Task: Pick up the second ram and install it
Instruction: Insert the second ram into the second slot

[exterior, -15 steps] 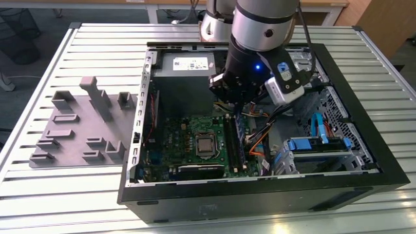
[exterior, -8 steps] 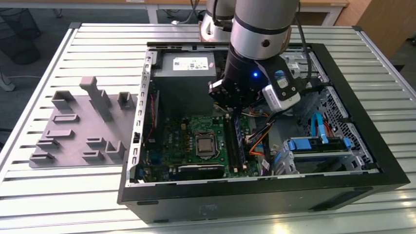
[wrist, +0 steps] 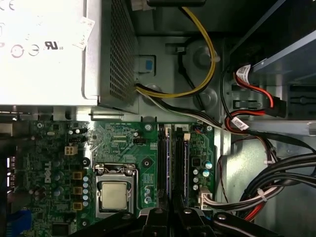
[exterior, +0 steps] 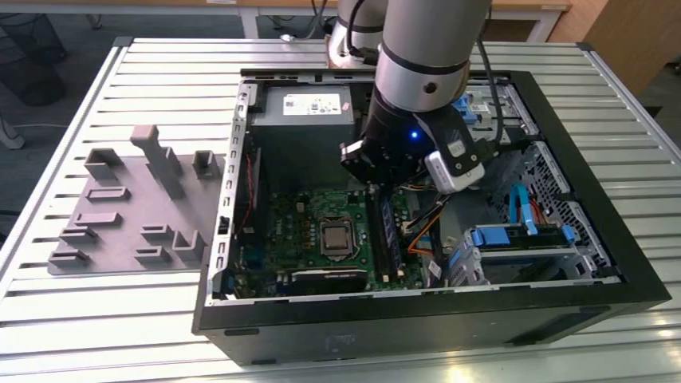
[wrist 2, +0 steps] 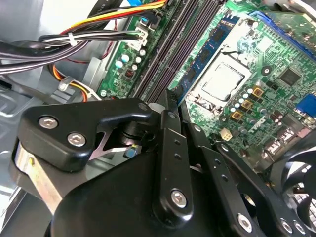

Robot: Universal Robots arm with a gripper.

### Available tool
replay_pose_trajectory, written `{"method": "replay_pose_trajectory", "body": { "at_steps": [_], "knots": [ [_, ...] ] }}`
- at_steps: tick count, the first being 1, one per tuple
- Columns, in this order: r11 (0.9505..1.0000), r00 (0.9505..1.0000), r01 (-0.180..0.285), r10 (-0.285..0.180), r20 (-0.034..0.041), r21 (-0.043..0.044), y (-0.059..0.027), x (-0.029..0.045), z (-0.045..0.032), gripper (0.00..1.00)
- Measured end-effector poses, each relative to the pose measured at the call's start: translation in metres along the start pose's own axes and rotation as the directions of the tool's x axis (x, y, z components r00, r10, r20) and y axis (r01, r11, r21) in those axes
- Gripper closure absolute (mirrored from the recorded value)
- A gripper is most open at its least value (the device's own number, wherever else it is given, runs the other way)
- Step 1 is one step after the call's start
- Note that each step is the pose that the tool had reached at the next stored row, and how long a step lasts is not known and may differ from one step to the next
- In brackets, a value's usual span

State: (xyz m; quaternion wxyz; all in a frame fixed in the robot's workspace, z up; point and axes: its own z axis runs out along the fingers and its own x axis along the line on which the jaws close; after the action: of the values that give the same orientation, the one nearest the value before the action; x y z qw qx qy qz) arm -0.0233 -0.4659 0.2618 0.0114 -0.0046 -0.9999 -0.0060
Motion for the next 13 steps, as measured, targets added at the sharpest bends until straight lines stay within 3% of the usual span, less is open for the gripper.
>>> {"method": "replay_pose_trajectory", "body": {
  "at_steps": [13],
  "knots": [
    [0.9999, 0.9998, -0.013, 0.013, -0.0114, 0.0, -0.004, -0.0005, 0.0184, 0.86]
  ]
}}
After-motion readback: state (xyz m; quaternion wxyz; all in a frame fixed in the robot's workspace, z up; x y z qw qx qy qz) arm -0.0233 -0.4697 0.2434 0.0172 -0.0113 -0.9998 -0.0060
